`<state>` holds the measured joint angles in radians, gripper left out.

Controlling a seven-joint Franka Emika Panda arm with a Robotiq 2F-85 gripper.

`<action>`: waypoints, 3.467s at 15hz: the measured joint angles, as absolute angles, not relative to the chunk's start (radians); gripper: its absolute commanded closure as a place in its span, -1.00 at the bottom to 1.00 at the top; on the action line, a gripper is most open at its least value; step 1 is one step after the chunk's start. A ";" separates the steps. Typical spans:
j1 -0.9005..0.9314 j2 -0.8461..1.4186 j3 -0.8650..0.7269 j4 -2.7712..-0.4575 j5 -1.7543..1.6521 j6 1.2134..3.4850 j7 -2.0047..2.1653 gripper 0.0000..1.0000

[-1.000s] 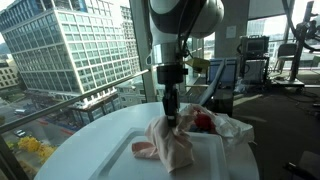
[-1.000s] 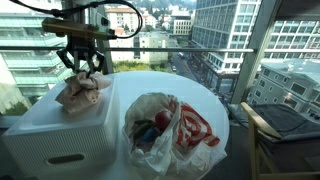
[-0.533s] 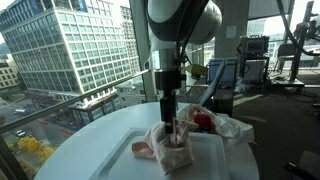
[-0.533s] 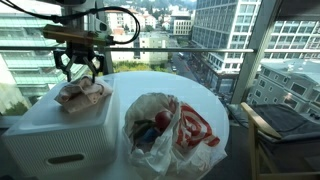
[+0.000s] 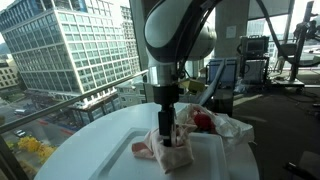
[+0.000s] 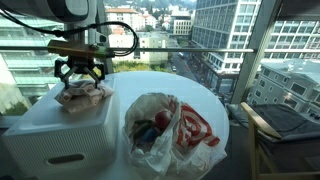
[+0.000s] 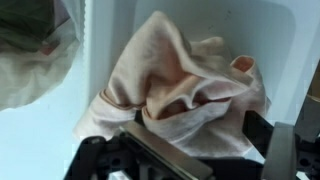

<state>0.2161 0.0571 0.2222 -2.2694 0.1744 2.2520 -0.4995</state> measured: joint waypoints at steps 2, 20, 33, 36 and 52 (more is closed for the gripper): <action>0.217 0.089 0.226 -2.271 0.148 2.288 -0.499 -1.00; 0.213 0.140 0.234 -2.246 0.044 2.323 -0.436 0.99; 0.115 -0.027 0.119 -2.242 -0.114 2.423 -0.153 1.00; 0.081 -0.054 0.088 -2.275 -0.146 2.422 -0.067 1.00; 0.001 -0.007 0.049 -2.519 -0.462 2.579 0.191 1.00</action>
